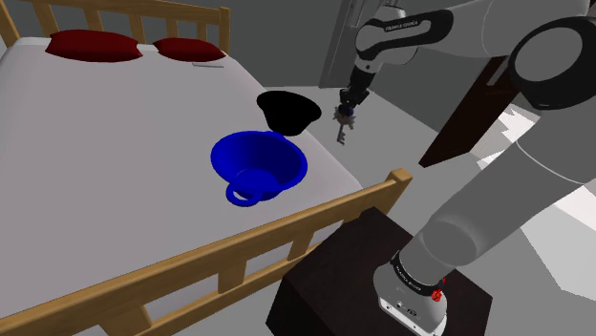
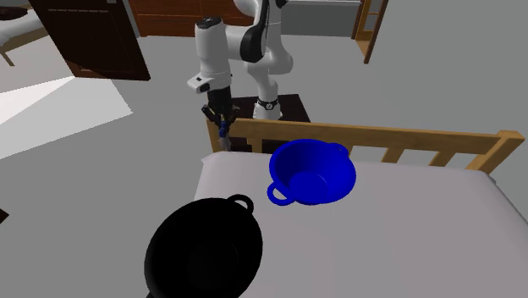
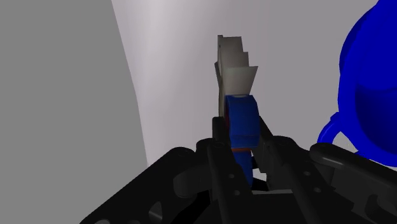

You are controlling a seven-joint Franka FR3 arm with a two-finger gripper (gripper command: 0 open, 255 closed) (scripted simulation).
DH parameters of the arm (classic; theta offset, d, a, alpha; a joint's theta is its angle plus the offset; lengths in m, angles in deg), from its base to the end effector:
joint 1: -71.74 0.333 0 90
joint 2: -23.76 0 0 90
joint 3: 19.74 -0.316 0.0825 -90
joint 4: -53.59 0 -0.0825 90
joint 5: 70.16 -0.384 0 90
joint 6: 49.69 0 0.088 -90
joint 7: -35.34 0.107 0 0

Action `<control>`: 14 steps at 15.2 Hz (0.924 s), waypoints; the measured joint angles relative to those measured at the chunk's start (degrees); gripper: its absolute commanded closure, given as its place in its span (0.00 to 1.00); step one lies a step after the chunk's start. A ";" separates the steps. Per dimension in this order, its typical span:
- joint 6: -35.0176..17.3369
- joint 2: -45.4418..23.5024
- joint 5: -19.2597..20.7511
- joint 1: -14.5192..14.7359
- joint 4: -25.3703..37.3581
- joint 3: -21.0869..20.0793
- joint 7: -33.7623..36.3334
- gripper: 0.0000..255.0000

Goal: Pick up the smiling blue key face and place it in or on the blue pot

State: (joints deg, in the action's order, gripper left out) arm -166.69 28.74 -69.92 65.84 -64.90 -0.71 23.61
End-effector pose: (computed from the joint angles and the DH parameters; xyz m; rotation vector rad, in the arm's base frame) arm 0.4835 -0.2287 0.4734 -3.1141 0.3569 -0.0957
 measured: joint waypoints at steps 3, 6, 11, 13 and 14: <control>2.25 0.49 0.17 0.07 1.78 -0.13 0.29 1.00; 4.60 0.92 0.32 0.05 3.72 -0.15 0.32 1.00; 6.63 1.90 0.60 1.30 4.80 -1.81 3.27 1.00; 7.05 2.80 0.85 2.38 4.36 -3.33 5.94 1.00; 7.47 3.20 0.92 2.98 4.38 -4.16 7.38 1.00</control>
State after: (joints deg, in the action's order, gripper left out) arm -159.21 31.94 -68.99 68.82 -60.52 -4.87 30.99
